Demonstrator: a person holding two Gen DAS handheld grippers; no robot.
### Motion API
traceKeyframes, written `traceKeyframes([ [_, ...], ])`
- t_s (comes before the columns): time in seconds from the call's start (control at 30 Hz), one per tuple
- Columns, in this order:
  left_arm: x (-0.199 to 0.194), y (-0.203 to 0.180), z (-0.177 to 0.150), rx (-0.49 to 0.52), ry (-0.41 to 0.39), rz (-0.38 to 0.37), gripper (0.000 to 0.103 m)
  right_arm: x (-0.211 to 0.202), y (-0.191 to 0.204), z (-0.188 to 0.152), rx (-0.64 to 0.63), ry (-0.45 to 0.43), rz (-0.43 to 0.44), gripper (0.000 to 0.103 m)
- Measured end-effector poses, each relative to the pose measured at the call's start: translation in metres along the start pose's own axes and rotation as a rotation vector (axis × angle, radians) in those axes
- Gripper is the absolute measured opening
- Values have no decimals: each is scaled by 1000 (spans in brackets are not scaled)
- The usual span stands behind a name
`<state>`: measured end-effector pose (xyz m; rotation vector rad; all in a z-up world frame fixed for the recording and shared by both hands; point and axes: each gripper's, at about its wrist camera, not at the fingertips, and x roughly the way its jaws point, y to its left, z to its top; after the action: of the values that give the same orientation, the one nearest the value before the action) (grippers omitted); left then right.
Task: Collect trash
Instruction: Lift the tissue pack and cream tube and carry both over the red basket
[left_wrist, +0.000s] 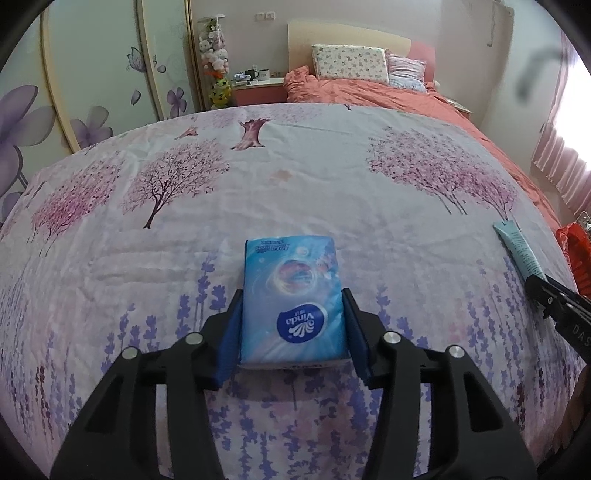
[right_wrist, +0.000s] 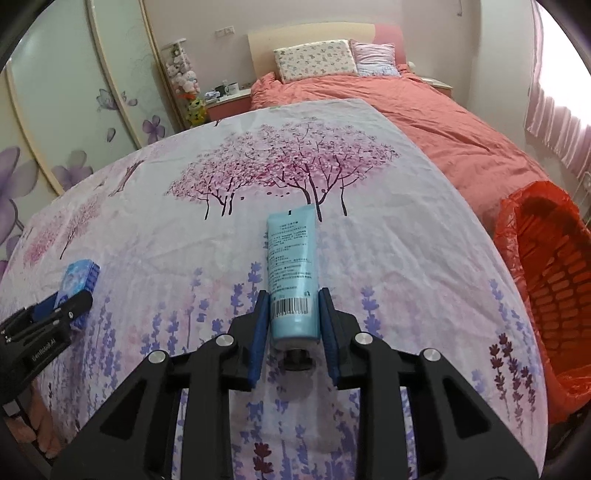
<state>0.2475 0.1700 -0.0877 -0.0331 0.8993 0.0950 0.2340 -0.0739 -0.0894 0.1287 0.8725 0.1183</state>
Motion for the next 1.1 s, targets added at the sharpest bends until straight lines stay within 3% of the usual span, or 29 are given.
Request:
traceKeyframes([
  [0.5,-72,-37,25,21,-136,-101,49,-95,-39,14,101,-234,61,27],
  [1.1,-145,-172,28,208,-239,-304,49,-158,-108,-4,192,-367,20,27],
])
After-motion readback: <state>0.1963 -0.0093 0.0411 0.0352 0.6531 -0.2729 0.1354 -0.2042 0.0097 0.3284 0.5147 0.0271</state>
